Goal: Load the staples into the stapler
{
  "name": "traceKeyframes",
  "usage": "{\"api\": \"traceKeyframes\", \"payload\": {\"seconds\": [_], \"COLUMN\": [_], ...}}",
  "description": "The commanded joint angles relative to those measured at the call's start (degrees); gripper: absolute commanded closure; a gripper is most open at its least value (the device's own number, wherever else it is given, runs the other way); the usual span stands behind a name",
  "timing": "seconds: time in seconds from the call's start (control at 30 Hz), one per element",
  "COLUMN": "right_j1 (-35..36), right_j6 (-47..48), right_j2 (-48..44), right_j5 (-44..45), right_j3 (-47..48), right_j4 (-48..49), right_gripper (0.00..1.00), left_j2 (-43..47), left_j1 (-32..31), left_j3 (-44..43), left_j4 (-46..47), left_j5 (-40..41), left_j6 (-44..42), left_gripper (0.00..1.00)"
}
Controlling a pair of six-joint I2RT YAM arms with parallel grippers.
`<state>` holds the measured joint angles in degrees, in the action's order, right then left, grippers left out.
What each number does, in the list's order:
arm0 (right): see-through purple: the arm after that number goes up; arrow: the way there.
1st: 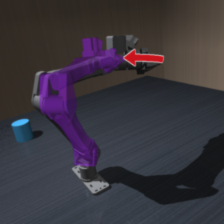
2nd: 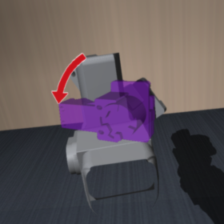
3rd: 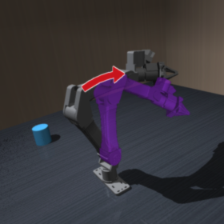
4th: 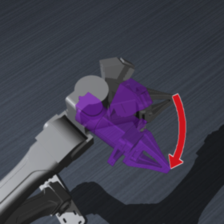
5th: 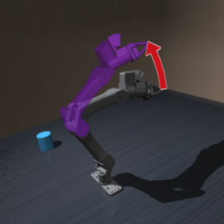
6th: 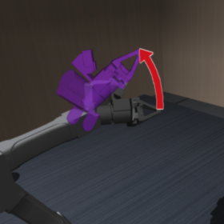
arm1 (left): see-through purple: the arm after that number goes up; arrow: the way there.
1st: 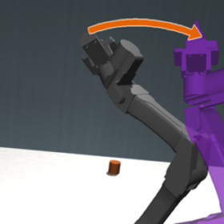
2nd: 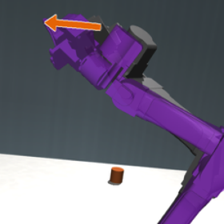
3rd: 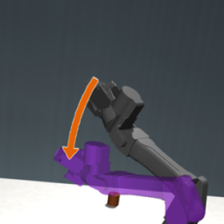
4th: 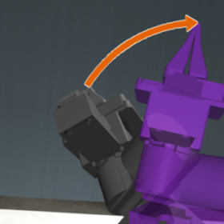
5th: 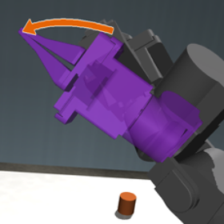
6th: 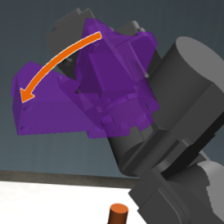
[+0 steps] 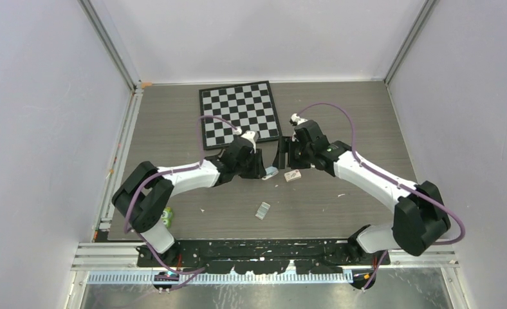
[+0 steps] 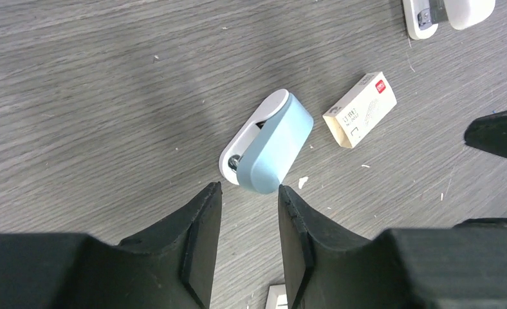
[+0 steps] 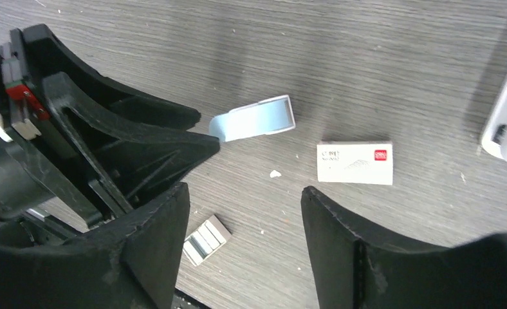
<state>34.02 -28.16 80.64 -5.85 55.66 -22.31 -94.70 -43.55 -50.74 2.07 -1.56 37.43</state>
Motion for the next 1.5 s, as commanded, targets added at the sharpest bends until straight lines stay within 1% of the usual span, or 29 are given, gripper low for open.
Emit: {"api": "traceKeyframes", "payload": {"seconds": [0.0, 0.03, 0.1, 0.13, 0.17, 0.3, 0.33, 0.4, 0.43, 0.67, 0.87, 0.97, 1.07, 1.2, 1.47], "right_j1": [0.16, 0.09, 0.16, 0.15, 0.17, 0.12, 0.11, 0.13, 0.1, 0.08, 0.1, 0.11, 0.15, 0.09, 0.17], "right_j6": [0.39, 0.39, 0.31, 0.39, 0.39, 0.23, 0.02, -0.49, -0.82, -3.62, -4.88, -4.89, -4.63, -3.91, -3.59], "right_j2": [-6.21, -7.57, -10.33, -11.89, -13.39, -19.97, -21.71, -25.45, -27.33, -40.77, -47.48, -48.54, -47.57, -45.97, -45.33], "right_j5": [4.26, 4.93, 5.65, 7.57, 8.37, 12.38, 13.42, 15.67, 16.42, 21.19, 20.85, 20.14, 19.78, 19.98, 19.19], "right_j3": [-0.81, -0.75, -0.7, -0.72, -0.73, -1.61, -1.87, -2.78, -3.24, -7.71, -10.59, -10.8, -9.71, -8.17, -8.38], "right_j4": [-2.93, -3.92, -5.4, -6.13, -7.08, -10.94, -11.95, -13.43, -14.18, -18.45, -19.08, -18.74, -18.88, -19.59, -18.48], "right_gripper": [0.27, 0.22, 0.04, 0.01, 0.01, 0.0, 0.0, 0.0, 0.0, 0.0, 0.0, 0.0, 0.0, 0.0, 0.0], "left_j2": [5.4, 6.35, 8.76, 10.14, 12.2, 18.73, 20.61, 24.19, 26.02, 39.24, 47.8, 49.93, 51.41, 53.03, 53.65], "left_j1": [-0.05, -0.06, -0.04, -0.04, -0.04, -0.04, -0.04, -0.04, -0.04, -0.04, -0.05, -0.09, -0.04, -0.04, -0.04], "left_j3": [-3.37, -3.73, -4.52, -4.76, -5.15, -6.54, -6.71, -6.6, -6.47, -3.2, 2.51, 4.79, 6.08, 6.66, 6.57], "left_j4": [-4.49, -5.3, -7.17, -8.16, -9.19, -14.32, -15.28, -17.51, -18.32, -23.62, -24.96, -25.62, -26.96, -27.13, -27.61], "left_j5": [0.21, 0.58, 1.11, 1.12, 3.17, 5.34, 5.84, 6.92, 7.28, 9.38, 9.77, 9.15, 9.29, 9.34, 10.54], "left_j6": [-1.8, -2.26, -3.03, -3.6, -4.2, -6.59, -7.13, -7.87, -8.02, -7.55, -4.53, -3.68, -3.43, -3.16, -4.04], "left_gripper": [0.6, 0.6, 0.57, 0.56, 0.53, 0.46, 0.38, 0.11, 0.02, 0.0, 0.0, 0.0, 0.0, 0.0, 0.0]}}
